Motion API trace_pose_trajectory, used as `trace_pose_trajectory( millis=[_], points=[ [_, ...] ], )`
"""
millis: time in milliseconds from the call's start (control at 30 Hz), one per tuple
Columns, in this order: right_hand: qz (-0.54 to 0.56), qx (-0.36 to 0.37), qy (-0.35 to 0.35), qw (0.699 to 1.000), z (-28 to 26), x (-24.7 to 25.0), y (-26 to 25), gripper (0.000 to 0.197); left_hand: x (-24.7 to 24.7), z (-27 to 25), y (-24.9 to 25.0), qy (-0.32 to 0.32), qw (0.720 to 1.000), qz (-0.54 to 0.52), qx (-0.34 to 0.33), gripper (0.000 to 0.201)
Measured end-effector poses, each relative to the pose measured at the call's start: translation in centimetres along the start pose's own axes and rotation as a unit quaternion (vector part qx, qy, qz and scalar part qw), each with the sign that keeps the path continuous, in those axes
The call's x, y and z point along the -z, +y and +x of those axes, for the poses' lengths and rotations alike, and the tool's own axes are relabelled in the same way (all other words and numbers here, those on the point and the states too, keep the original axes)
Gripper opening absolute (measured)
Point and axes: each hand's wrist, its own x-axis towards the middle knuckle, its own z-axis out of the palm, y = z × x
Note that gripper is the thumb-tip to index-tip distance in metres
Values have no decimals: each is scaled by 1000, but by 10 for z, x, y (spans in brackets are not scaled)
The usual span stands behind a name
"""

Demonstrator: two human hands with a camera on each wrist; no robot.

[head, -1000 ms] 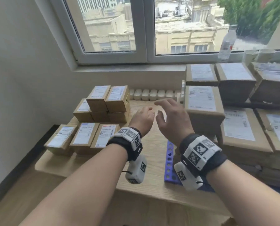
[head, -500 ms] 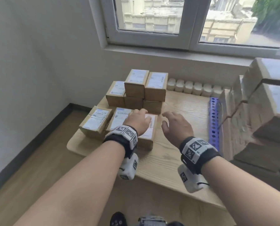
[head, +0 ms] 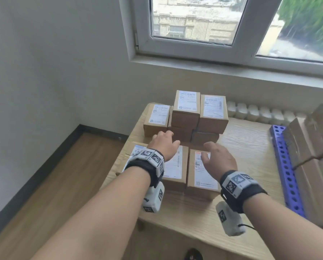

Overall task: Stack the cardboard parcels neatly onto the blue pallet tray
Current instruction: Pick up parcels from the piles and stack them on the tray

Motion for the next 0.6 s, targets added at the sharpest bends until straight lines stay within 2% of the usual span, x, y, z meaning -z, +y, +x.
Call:
trace_pose_trajectory(
  millis=[267, 433, 600],
  points=[
    [35, 29, 41, 998, 77, 24, -24, 41, 23, 67, 10, 9, 998, -65, 20, 54],
    [67, 21, -1, 998, 118, 26, -31, 45, 34, 113, 20, 14, 991, -122, 43, 59],
    [98, 15, -28, 995, 150, 26, -28, 53, 31, 159, 27, -2, 972, -221, 78, 57]
  ],
)
